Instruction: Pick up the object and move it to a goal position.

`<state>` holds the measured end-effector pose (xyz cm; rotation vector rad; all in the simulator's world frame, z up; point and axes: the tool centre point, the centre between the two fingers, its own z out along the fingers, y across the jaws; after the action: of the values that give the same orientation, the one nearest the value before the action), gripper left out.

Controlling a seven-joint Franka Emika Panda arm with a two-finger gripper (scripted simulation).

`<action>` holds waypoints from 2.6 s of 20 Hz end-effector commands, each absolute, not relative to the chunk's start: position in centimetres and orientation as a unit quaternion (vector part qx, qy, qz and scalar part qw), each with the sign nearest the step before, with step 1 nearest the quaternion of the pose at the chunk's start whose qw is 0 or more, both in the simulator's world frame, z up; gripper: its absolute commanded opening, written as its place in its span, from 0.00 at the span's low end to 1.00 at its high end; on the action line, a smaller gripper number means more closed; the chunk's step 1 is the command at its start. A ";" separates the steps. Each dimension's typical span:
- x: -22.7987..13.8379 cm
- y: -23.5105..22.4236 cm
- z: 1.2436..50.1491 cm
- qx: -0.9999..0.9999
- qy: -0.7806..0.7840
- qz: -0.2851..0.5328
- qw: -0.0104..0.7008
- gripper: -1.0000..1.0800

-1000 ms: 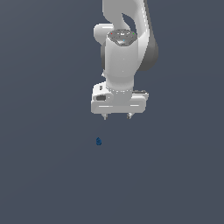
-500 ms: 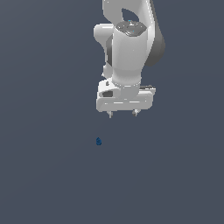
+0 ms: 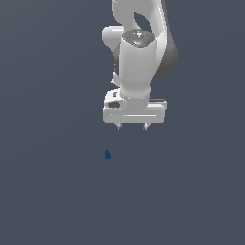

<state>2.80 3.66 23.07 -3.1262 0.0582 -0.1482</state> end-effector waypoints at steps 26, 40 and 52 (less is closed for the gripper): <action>4.1 -2.2 15.3 -0.908 0.419 -0.012 0.017 0.96; 4.2 -5.5 11.3 -0.795 0.607 -0.001 0.008 0.96; 4.2 -7.2 9.4 -0.727 0.687 0.000 0.001 0.96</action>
<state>4.20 -7.09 9.56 -2.2996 2.1371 0.0003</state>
